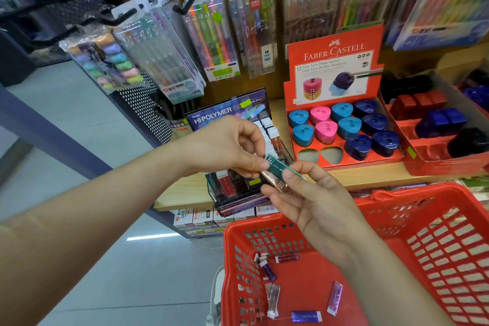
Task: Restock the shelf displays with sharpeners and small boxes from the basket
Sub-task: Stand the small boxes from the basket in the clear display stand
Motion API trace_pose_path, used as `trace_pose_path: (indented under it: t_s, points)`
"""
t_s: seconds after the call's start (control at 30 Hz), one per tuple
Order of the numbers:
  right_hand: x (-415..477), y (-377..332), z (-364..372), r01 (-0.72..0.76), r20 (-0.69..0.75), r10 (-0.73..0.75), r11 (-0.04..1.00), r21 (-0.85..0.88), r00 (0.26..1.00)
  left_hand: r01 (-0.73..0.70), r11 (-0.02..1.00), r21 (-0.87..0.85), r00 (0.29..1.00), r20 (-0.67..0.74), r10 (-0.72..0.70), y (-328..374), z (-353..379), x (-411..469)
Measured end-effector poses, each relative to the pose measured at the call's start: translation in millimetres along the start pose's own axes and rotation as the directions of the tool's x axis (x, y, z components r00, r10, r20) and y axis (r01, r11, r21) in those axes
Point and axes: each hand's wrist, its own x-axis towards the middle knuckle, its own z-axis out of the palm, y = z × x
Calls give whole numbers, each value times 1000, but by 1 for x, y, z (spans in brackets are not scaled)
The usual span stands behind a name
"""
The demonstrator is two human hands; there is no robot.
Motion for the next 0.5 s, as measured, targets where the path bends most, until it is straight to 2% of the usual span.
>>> trace_pose_path:
  t_s: [0.1, 0.23, 0.4, 0.5]
  points:
    - [1, 4, 5, 66, -13, -68, 990, -125, 998, -16, 1000, 20, 999, 28, 16, -1, 1, -1]
    - [5, 13, 12, 160, -7, -175, 914, -373, 985, -113, 945, 307, 993, 12, 115, 2, -1, -4]
    - [7, 18, 16, 164, -5, -180, 907, -388, 984, -101, 878, 469, 992, -19, 124, 2, -9, -10]
    - [8, 18, 21, 176, -4, -194, 900, -398, 981, -83, 858, 507, 996, 47, 69, 0, -12, -16]
